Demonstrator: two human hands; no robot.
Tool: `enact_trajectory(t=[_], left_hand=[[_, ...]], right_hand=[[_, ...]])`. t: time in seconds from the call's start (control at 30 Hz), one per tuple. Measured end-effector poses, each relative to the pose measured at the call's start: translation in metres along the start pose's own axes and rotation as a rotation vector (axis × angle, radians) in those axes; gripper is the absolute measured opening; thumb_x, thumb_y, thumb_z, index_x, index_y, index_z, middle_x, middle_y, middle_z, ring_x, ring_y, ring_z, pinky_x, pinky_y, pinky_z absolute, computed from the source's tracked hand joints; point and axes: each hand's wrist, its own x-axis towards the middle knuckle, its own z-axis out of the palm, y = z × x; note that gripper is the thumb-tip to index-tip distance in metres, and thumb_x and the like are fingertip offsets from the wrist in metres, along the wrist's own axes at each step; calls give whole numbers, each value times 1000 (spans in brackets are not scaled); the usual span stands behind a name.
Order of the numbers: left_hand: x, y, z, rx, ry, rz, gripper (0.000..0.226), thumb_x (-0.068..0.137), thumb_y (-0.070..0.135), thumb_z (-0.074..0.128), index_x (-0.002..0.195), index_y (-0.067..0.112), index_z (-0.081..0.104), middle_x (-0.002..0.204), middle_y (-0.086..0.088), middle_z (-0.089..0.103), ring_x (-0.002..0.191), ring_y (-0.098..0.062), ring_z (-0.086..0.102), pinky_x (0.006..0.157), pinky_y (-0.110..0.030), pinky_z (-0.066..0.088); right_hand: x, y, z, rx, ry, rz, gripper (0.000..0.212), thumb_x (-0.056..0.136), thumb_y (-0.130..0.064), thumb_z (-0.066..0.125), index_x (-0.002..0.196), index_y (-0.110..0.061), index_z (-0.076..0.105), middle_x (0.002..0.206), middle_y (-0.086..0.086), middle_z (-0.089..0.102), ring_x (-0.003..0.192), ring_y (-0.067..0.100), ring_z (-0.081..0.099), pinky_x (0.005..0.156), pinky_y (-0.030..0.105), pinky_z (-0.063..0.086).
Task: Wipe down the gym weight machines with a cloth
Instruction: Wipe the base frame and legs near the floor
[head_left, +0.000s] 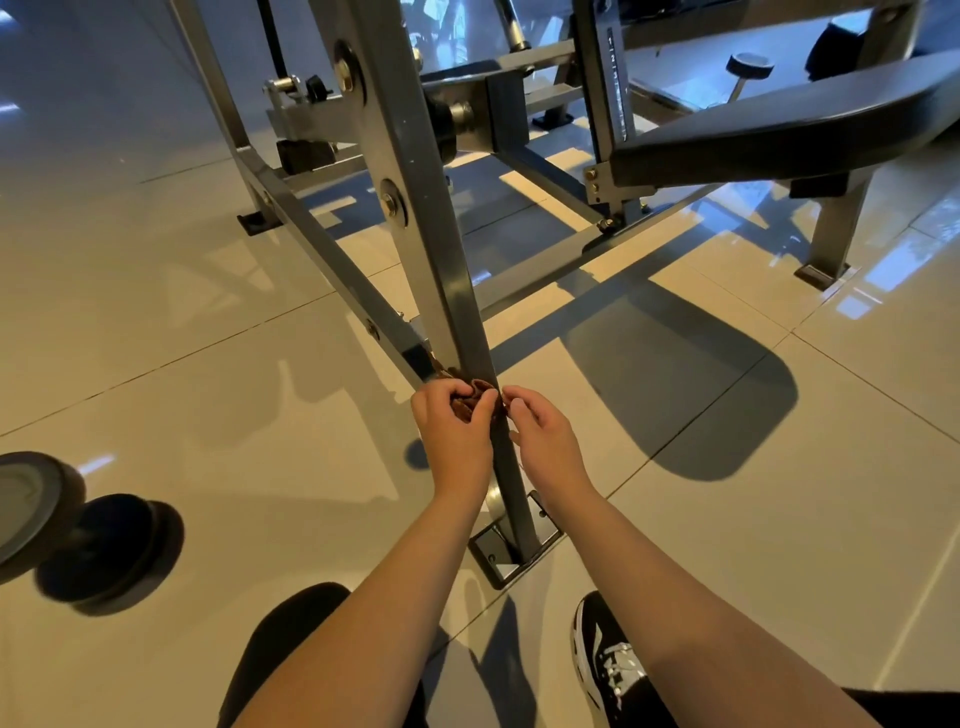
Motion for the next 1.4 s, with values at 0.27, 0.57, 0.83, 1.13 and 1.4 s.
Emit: enact_trajectory(t=[0.27,0.57,0.83,1.13,1.4], left_hand=[[-18,-24,9,82,-60,-114,23,92,21,72,99,17,51,118,2,40,99,-9,50,75,4,36],[-24,-14,-19,-47,-61,-160,14,95,25,68,105,25,58,101,11,62,95,-8,62,71,-12,49],[-25,-5,-4,-56,-64,30,23,107,34,45,122,31,62,134,23,53,126,-14,54,103,-32,51],[-47,-52,26,196,27,86,31,105,23,52,132,31,64,161,15,32,139,-9,45,112,-23,41],[-74,-65,39,80,162,-27,31,100,20,62,116,46,60,132,22,58,113,8,58,95,-16,52]], right_hand=[[-6,12,1,-56,-16,85,29,109,-27,39,127,-27,62,119,-9,64,113,10,59,101,30,51],[-22,-13,-8,-191,-16,72,36,110,-25,36,141,-21,54,140,-1,56,126,16,51,104,28,41],[-13,0,-12,-109,-24,-3,32,110,-30,36,134,-25,56,127,-6,59,116,11,54,96,24,45],[26,42,-22,-14,-217,-65,31,110,-30,36,126,-27,63,116,-9,68,106,7,64,91,21,55],[33,71,-19,94,-235,-80,26,108,-29,43,122,-30,65,109,-14,69,99,2,66,77,15,56]])
